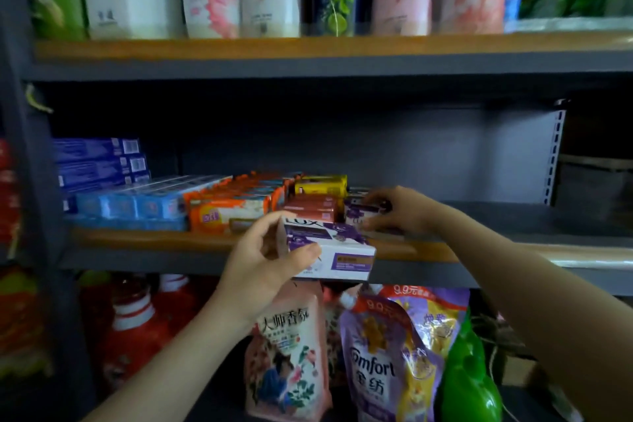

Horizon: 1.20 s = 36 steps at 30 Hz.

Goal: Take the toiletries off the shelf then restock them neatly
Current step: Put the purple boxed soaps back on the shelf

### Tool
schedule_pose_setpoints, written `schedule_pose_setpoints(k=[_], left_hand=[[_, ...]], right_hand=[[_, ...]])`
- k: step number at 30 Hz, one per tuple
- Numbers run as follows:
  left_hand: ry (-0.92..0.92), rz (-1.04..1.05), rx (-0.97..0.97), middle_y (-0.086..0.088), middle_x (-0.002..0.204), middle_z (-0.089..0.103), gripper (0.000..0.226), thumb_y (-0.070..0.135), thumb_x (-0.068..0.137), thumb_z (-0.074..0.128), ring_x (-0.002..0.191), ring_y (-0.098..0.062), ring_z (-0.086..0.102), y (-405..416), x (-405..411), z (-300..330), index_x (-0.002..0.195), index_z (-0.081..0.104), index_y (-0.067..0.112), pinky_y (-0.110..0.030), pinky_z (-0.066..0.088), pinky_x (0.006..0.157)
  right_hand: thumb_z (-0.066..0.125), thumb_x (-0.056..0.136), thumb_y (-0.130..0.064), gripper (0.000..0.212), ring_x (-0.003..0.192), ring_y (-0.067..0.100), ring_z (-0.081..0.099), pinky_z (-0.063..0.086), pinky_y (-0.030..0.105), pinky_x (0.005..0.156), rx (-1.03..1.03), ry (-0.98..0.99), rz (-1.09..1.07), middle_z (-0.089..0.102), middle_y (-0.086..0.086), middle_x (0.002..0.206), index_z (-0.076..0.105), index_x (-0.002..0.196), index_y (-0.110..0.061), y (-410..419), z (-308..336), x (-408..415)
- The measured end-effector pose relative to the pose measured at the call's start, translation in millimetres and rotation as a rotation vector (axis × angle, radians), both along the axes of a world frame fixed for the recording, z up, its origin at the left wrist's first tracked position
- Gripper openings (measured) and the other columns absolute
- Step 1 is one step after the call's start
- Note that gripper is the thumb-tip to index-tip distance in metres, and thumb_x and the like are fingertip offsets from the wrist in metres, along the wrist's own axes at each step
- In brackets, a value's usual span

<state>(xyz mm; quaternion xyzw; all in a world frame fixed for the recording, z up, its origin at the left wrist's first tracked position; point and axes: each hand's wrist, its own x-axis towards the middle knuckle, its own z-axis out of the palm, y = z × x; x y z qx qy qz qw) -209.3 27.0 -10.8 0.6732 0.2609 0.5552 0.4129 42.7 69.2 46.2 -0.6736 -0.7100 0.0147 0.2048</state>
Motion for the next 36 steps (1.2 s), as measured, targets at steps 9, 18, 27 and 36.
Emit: schedule_pose_setpoints(k=[9, 18, 27, 36], left_hand=[[0.048, -0.007, 0.097, 0.008, 0.101, 0.069, 0.059, 0.05, 0.052, 0.074, 0.096, -0.009, 0.064, 23.7, 28.2, 6.5, 0.105, 0.06, 0.028, -0.037, 0.052, 0.089], [0.555, 0.336, 0.642, 0.004, 0.129, 0.051, 0.039, 0.028, 0.088, 0.059, 0.12, -0.007, 0.041, 42.2, 44.0, 20.9, 0.126, 0.056, 0.019, -0.022, 0.032, 0.101], [0.647, 0.296, 0.693, 0.002, 0.127, 0.055, 0.038, 0.03, 0.094, 0.048, 0.117, -0.013, 0.049, 47.2, 52.9, 32.4, 0.129, 0.054, 0.018, -0.018, 0.033, 0.092], [0.766, 0.322, 0.713, 0.003, 0.115, 0.059, 0.026, 0.023, 0.093, 0.053, 0.106, -0.014, 0.053, 52.7, 70.0, 29.3, 0.116, 0.062, 0.017, -0.027, 0.044, 0.089]], right_hand=[[0.068, 0.077, -0.035, 0.041, 0.101, 0.004, 0.059, 0.049, 0.018, 0.084, 0.033, 0.355, 0.513, 0.059, -0.007, 0.117, 0.053, 0.115, -0.031, -75.8, 1.9, -23.4], [0.065, 0.08, -0.04, 0.039, 0.103, 0.012, 0.056, 0.048, 0.028, 0.09, 0.042, 0.25, 0.219, 0.057, -0.008, 0.113, 0.051, 0.115, -0.032, -60.4, 8.5, 9.1], [0.057, 0.081, -0.048, 0.033, 0.082, 0.011, 0.058, 0.049, 0.023, 0.069, -0.145, 0.44, 0.284, 0.062, -0.001, 0.098, 0.055, 0.104, -0.024, -52.5, 14.4, 8.0], [0.061, 0.087, -0.032, 0.025, 0.094, 0.006, 0.056, 0.045, 0.02, 0.081, -0.027, 0.194, 0.219, 0.061, -0.008, 0.105, 0.062, 0.109, -0.022, -37.7, 3.8, 16.9]])
